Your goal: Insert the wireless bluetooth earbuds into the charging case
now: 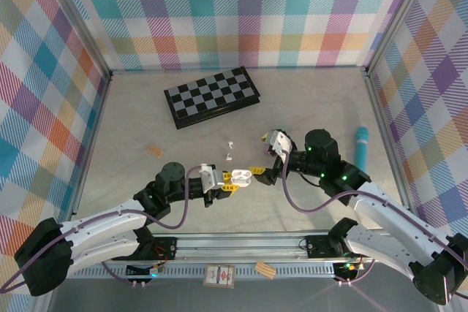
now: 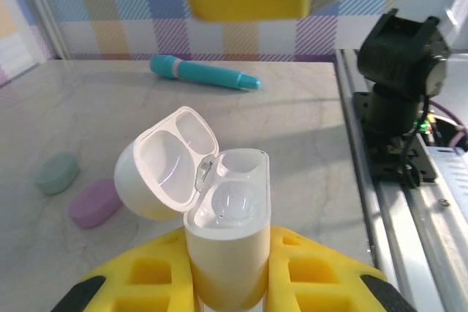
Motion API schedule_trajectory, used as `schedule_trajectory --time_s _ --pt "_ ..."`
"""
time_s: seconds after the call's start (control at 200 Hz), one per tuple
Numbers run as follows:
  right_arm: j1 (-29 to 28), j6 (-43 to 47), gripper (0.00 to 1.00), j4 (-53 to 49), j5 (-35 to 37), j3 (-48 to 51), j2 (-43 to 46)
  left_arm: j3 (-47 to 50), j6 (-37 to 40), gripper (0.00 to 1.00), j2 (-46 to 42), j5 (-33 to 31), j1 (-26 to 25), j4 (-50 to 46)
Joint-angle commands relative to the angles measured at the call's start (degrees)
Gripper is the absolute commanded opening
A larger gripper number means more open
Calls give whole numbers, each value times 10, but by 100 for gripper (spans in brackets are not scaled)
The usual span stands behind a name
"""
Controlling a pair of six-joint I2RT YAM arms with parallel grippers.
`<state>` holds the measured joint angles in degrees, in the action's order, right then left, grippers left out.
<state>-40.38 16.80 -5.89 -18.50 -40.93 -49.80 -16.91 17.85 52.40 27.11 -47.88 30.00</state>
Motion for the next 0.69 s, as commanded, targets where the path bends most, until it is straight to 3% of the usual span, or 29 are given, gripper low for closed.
schedule_trajectory --time_s 0.0,0.135,0.305,0.4,0.525,0.61,0.69 --pt "6 -60 99 29 9 1 8 27 3 8 -10 -53 -5 77" --pt "10 -107 99 28 27 -5 -5 41 14 11 -33 -78 -5 71" --pt "16 -240 99 36 56 -26 -64 77 -1 9 -67 -137 17 97" --pt "18 -304 99 50 103 -36 -122 104 -16 9 -74 -172 38 134" --pt "20 -337 99 28 106 -79 -214 145 -47 9 -75 -213 67 204" --pt "20 -352 100 5 102 -120 -276 158 -54 9 -84 -245 77 212" --pt "19 -351 95 -20 109 -161 -332 168 -57 9 -99 -288 80 211"
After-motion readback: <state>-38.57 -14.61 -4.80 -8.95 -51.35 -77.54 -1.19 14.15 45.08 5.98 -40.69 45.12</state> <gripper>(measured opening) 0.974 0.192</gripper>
